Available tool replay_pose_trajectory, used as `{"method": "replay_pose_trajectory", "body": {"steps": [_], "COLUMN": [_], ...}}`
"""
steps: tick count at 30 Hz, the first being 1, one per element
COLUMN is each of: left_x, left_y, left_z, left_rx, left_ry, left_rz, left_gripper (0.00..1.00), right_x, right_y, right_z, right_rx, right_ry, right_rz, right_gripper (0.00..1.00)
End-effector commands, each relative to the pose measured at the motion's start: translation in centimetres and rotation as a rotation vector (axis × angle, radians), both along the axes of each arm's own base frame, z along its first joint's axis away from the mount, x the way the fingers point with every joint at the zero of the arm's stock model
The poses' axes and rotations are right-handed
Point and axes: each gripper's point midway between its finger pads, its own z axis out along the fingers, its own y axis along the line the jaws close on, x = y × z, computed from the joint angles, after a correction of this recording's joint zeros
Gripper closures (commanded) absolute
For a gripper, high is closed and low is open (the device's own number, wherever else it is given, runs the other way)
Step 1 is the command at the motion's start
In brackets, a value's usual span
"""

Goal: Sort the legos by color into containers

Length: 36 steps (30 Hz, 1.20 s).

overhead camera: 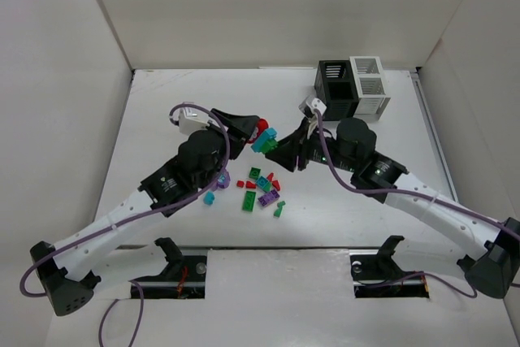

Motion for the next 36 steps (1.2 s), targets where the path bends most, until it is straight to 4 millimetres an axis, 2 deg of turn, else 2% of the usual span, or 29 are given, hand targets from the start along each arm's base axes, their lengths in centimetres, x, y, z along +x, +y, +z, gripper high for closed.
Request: {"method": "replay_pose_trajectory", "body": {"steps": [1,3,5,7,10,16,19,21,22,23,24,25,26,27,28,29,30,31,32,33,35,36], "left_x": [0.2,0.1,0.2,0.2,0.2,0.4,1.4,2.1,3.1,4.3,4.8,5.7,7.4,8.0,8.9,10.5,11.6,12.6,13.3,15.2,16.7,18.4], "left_y": [1.8,2.2,2.5,2.9,3.1,2.7,1.6,0.7,-0.2,-0.1,-1.3,-1.8,-2.7,-4.2,-4.9,-6.7,-7.6,-9.1,-10.5,-12.9,-15.2,-16.9], "left_z": [1.1,1.2,0.9,1.2,0.9,1.1,0.4,0.7,-0.3,-0.2,0.8,0.9,-0.5,1.8,2.0,0.0,0.0,3.0,3.2,3.2,3.2,0.2], "left_rx": [-0.012,-0.018,-0.007,-0.012,0.000,0.013,0.076,0.102,0.140,0.166,0.161,0.170,0.212,0.224,0.249,0.313,0.346,0.316,0.359,0.358,0.384,0.434], "left_ry": [-0.036,-0.033,-0.028,-0.036,-0.031,-0.048,-0.041,-0.048,-0.032,-0.046,-0.065,-0.072,-0.054,-0.126,-0.134,-0.111,-0.123,-0.174,-0.206,-0.222,-0.249,-0.221], "left_rz": [0.071,0.088,0.100,0.118,0.127,0.113,0.105,0.090,0.086,0.088,0.031,0.017,0.005,-0.042,-0.047,-0.077,-0.100,-0.137,-0.184,-0.241,-0.290,-0.320], "left_gripper": [0.62,0.62,0.62,0.62,0.62,0.62,0.62,0.62,0.60,0.60,0.60,0.60,0.60,0.60,0.60,0.60,0.60,0.60,0.60,0.60,0.60,0.63], "right_x": [-0.5,-0.5,-0.9,-1.3,-1.9,-1.3,0.4,2.1,2.7,3.7,4.5,5.0,5.1,5.4,5.9,5.9,5.9,6.3,6.5,6.4,6.9,7.0], "right_y": [-1.0,-1.3,-1.7,-1.6,-1.6,-2.2,-3.9,-6.3,-7.7,-9.7,-11.3,-12.6,-13.9,-15.5,-17.3,-18.4,-19.5,-20.6,-22.2,-23.0,-24.7,-25.4], "right_z": [2.4,1.4,1.9,1.2,0.7,0.1,0.4,0.7,0.7,0.3,0.4,0.8,0.9,0.9,1.2,1.5,1.5,1.3,1.8,1.5,1.5,1.3], "right_rx": [0.065,0.053,0.062,0.048,0.044,0.021,0.006,-0.006,0.001,-0.025,-0.025,-0.018,-0.009,-0.013,0.003,0.030,0.032,0.033,0.050,0.064,0.077,0.070], "right_ry": [-0.051,-0.030,-0.038,-0.023,-0.016,-0.001,0.007,0.028,0.046,0.070,0.081,0.088,0.096,0.110,0.117,0.132,0.144,0.152,0.142,0.166,0.170,0.173], "right_rz": [-0.036,-0.052,-0.052,-0.029,-0.005,-0.055,-0.201,-0.364,-0.432,-0.551,-0.625,-0.685,-0.736,-0.806,-0.875,-0.919,-0.961,-1.011,-1.063,-1.099,-1.158,-1.184], "right_gripper": [0.83,0.85,0.85,0.90,0.90,0.90,0.90,0.90,0.90,0.90,0.90,0.91,0.91,0.91,0.91,0.91,0.91,0.91,0.91,0.91,0.91,0.91]}}
